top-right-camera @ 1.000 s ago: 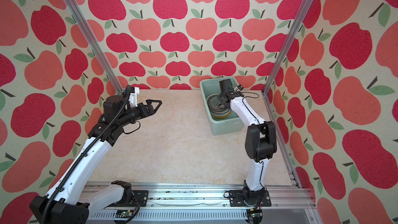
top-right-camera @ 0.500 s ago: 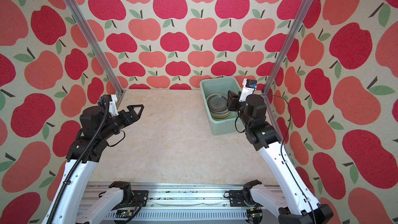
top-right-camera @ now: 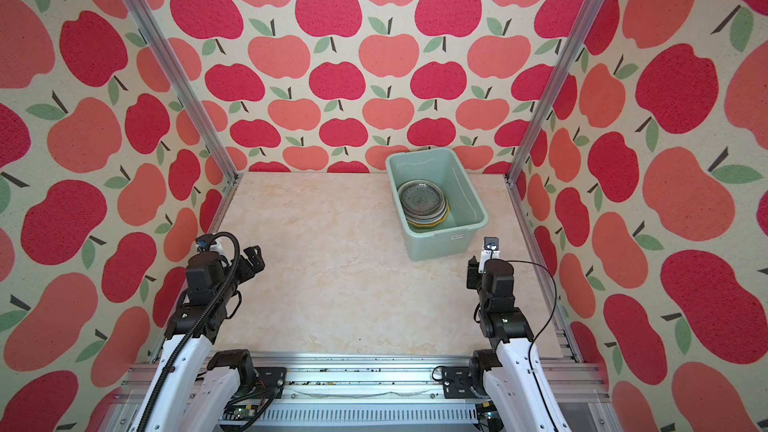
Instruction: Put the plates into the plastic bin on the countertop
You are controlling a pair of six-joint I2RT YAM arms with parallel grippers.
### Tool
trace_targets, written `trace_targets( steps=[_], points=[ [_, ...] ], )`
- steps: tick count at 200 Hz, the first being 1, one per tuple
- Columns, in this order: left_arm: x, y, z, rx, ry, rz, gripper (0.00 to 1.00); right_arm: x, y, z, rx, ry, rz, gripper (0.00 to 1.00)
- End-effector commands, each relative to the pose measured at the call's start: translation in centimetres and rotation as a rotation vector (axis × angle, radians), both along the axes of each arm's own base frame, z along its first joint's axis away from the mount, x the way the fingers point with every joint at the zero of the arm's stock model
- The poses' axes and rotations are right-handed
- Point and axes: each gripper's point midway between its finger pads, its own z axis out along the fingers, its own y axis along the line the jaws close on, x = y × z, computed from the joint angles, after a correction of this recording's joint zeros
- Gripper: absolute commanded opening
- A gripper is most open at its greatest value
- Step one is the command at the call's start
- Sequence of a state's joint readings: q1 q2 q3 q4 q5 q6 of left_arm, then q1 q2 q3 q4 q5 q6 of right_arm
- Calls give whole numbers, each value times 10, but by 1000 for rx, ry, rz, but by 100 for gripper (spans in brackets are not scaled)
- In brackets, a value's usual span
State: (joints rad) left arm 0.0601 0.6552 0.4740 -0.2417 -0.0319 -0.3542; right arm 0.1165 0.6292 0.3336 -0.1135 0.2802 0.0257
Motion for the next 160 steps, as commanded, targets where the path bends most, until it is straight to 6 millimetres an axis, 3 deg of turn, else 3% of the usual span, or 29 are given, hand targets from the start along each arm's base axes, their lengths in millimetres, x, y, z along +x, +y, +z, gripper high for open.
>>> trace_targets(
  steps=[1,28,31,44,76,96,116,131,150,160],
  points=[
    [18,15,9,170,-134,10,99,18,-4,7,12,-111,2,55],
    [28,24,-16,208,-104,34,99,32,-7,-11,47,-147,-23,60],
    [26,24,-29,208,-79,31,99,35,-7,-12,49,-150,-21,60],
    [31,25,-43,211,-74,29,99,44,-5,-18,54,-147,-11,60],
    [55,24,-45,220,-145,19,99,75,3,-20,84,-166,16,61],
    [75,20,-56,261,-135,-37,99,94,11,-18,88,-222,64,61],
    [97,17,-57,310,-152,-90,99,108,19,-24,71,-143,112,61],
    [112,11,-61,323,-152,-146,99,113,26,-23,55,-155,166,61],
    [116,12,-84,318,-134,-148,99,111,30,-26,44,-167,198,62],
    [120,14,-84,332,-150,-134,99,111,28,-28,42,-199,187,63]
  ],
)
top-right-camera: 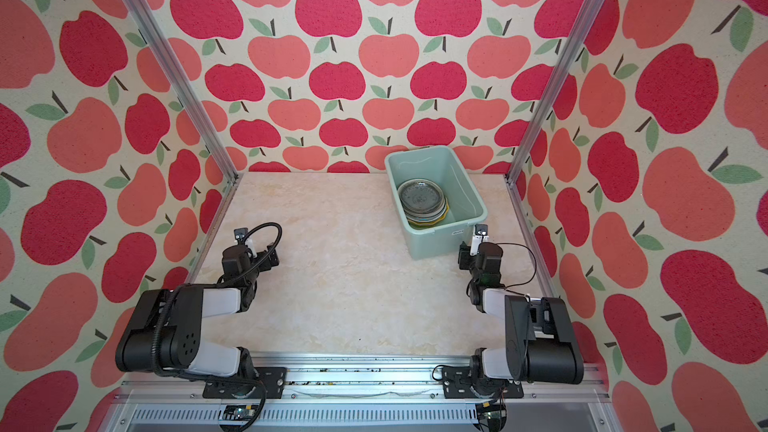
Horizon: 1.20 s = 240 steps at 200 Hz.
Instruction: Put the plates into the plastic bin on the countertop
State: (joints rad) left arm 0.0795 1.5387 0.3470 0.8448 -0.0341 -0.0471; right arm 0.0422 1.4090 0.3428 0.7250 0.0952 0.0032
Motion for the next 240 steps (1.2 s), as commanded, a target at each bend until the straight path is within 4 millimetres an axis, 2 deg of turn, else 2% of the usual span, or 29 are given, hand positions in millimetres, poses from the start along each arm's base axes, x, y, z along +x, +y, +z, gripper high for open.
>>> trace_targets(
  steps=[1,19,28,42,46,49,240],
  points=[
    [16,0,15,49,-103,-30,99,13,13,25,-21,-147,81,63],
    [17,7,12,27,-57,8,99,13,18,8,-25,-154,115,63],
    [18,8,14,30,-84,2,99,17,21,10,-31,-191,128,67],
    [17,8,13,18,-72,1,99,20,11,4,-33,-108,58,83],
    [17,8,12,20,-76,2,99,24,8,3,-37,-92,46,97],
    [17,8,12,23,-78,2,99,26,8,2,-37,-82,41,99],
    [18,6,13,48,-73,7,99,27,10,4,-44,-104,53,99]
  ],
)
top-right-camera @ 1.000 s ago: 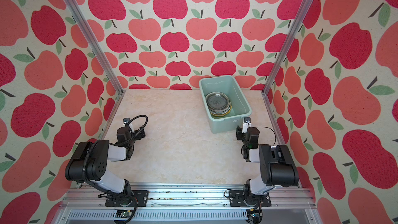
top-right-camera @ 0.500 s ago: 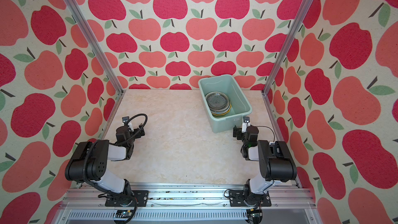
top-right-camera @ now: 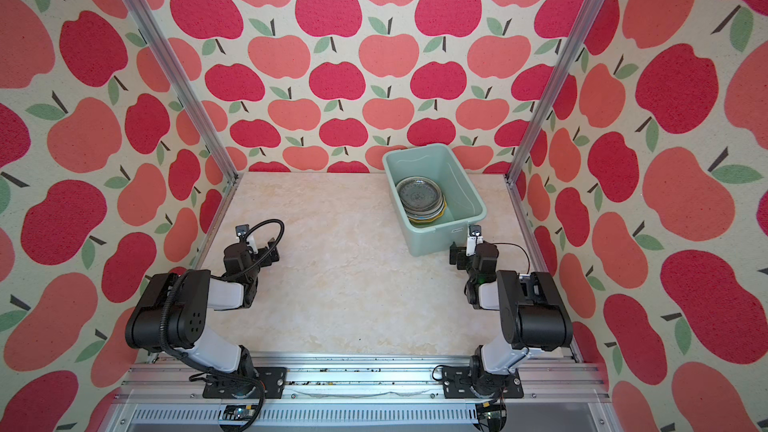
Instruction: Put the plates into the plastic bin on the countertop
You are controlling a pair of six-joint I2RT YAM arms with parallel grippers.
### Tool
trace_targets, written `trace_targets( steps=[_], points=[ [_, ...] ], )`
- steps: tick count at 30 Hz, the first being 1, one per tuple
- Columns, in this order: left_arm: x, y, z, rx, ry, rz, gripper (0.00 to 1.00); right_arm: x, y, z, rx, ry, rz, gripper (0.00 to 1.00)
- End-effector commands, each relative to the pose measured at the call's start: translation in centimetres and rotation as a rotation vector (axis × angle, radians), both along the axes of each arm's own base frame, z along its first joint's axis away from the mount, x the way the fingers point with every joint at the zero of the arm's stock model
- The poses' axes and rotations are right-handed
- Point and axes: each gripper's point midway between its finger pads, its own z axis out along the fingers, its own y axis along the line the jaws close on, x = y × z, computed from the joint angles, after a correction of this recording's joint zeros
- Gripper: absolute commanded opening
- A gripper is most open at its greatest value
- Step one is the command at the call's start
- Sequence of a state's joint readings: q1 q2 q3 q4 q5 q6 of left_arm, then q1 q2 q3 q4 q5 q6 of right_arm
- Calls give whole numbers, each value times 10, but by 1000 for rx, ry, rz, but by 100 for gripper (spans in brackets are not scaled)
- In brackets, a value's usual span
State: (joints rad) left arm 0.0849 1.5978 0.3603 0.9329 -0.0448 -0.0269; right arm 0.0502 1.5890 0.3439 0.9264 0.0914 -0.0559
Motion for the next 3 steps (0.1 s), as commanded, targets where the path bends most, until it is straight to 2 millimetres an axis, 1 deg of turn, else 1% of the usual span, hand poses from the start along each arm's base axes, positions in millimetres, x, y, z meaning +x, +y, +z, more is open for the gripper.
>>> trace_targets(
  steps=[1,3],
  points=[
    [8,1,10,22,-34,-1,99,13,5,23,9,-81,19,99],
    [8,1,9,22,-33,-3,99,12,6,23,6,-86,21,99]
  ],
)
